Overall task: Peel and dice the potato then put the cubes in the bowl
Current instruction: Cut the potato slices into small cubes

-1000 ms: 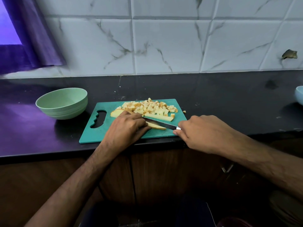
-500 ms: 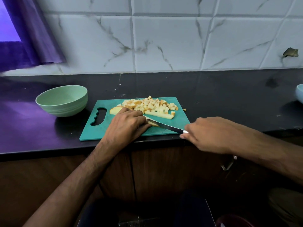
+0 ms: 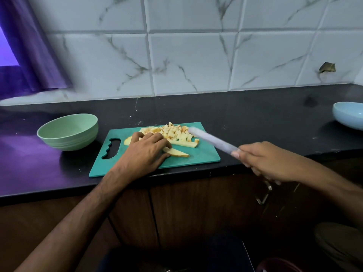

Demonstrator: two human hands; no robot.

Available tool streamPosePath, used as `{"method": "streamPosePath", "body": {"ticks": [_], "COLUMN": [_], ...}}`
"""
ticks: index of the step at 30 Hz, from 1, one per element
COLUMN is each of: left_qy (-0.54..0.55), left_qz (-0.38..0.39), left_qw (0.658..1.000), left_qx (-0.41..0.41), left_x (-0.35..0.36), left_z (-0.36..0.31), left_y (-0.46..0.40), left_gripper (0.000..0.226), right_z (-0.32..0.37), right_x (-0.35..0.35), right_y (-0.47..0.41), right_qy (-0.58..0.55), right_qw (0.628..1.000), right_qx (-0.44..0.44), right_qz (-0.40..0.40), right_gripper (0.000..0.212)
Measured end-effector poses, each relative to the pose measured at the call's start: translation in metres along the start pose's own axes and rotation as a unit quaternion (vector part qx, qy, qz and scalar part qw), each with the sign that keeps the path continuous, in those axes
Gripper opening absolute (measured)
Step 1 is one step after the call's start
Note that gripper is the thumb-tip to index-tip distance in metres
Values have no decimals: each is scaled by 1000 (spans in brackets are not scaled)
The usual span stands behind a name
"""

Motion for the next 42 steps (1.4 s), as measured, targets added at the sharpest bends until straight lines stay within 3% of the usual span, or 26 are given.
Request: {"method": "streamPosePath", "body": {"ticks": [2, 6, 11, 15, 19, 24, 29, 42], "left_qy": [-7, -17, -1, 11, 32, 49, 71, 138], "left_qz": [4, 56, 108, 93, 74, 62, 26, -16], "left_qw": [1000, 998, 993, 995, 996, 997, 994, 981], "left_qx": [11, 21, 39, 36, 23, 2, -77, -137], "left_x": [-1, -2, 1, 4, 6, 2, 1, 3], "left_z": [0, 4, -2, -5, 0, 1, -6, -1], "left_y": [-4, -17, -33, -35, -23, -10, -8, -1], "left_gripper": [40, 57, 47, 49, 60, 65, 43, 40], "right_z": [-7, -7, 0, 4, 5, 12, 21, 34], "right_x": [4, 13, 22, 29, 32, 29, 31, 57], "right_y": [-12, -37, -57, -60, -52, -35, -22, -18], "right_qy": [-119, -233, -274, -263, -198, 4, 155, 222], "right_qw": [992, 970, 959, 963, 979, 999, 987, 975], "right_qx": [9, -13, -24, -21, -3, 14, 23, -6], "right_qz": [-27, -60, -71, -57, -51, -30, -24, -29], "right_gripper": [45, 45, 43, 42, 43, 45, 39, 31]}}
Point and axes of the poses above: each hand's wrist, its own y-axis away from the middle knuckle, its own x-axis out of the palm, z = x × y, the point moved 4 cm from there along -y, towards the middle knuckle, and after that the axes turned 3 degrees about -y, right-handed, at the moved point
